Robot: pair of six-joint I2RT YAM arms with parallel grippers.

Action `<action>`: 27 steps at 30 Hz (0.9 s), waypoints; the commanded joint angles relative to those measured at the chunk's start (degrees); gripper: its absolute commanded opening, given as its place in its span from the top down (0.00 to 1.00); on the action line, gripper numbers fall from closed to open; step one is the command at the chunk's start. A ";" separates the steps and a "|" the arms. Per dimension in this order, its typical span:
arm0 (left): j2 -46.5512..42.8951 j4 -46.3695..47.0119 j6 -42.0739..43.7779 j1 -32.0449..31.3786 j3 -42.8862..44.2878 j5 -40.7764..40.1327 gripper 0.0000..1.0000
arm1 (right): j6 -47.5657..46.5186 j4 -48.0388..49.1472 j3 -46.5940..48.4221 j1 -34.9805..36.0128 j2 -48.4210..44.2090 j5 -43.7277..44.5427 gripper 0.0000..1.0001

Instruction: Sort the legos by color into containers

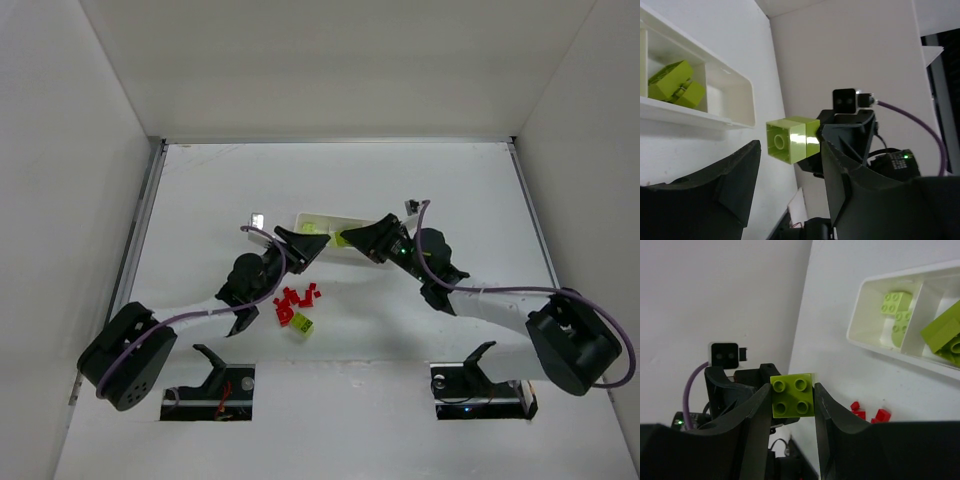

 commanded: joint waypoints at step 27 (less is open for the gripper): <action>4.79 17.31 -4.59 3.00 -0.59 2.99 0.52 | 19.59 35.22 -1.83 -1.92 16.46 -7.84 0.73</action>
